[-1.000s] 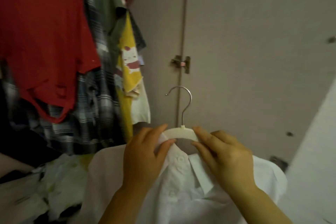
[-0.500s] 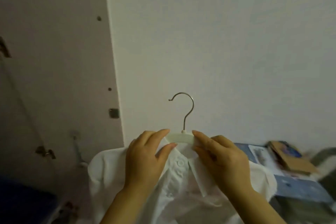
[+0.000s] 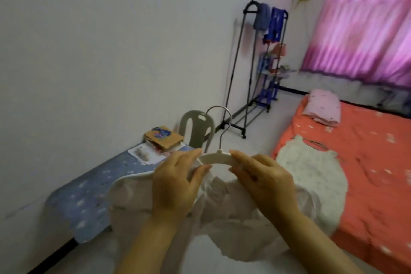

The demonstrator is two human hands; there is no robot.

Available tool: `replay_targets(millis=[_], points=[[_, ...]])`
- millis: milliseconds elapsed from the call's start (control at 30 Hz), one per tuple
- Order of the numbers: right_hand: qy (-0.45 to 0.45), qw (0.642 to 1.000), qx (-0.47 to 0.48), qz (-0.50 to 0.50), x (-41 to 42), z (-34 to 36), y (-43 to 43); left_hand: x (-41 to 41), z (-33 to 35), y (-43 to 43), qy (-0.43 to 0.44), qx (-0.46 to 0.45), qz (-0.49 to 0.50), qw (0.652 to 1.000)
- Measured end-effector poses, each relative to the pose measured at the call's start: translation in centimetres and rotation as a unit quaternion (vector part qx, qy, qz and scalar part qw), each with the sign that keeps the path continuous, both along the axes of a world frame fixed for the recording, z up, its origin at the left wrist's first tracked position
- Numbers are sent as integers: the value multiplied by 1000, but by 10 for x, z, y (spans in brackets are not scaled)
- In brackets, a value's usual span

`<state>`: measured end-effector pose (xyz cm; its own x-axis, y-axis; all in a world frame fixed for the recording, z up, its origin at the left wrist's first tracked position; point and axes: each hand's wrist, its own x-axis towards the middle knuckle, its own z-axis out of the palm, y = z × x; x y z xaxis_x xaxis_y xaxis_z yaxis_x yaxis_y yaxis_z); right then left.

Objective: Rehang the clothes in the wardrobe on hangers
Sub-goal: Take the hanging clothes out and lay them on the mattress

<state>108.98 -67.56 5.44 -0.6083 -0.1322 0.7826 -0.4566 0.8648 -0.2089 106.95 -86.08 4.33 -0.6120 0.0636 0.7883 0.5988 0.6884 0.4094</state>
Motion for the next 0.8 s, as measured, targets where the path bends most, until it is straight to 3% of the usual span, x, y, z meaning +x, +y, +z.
replay_targets(millis=[167,367,800], points=[[10,995,0,-102,20,-10,96,-17,-8,103,-11,14,-127,992],[10,979,3,-201,16,-24,211,-49,-19,228,-36,4,-211,977],[-30,967,-21,-253,-77,-33,385,-166,-27,414,-43,-18,-257,965]])
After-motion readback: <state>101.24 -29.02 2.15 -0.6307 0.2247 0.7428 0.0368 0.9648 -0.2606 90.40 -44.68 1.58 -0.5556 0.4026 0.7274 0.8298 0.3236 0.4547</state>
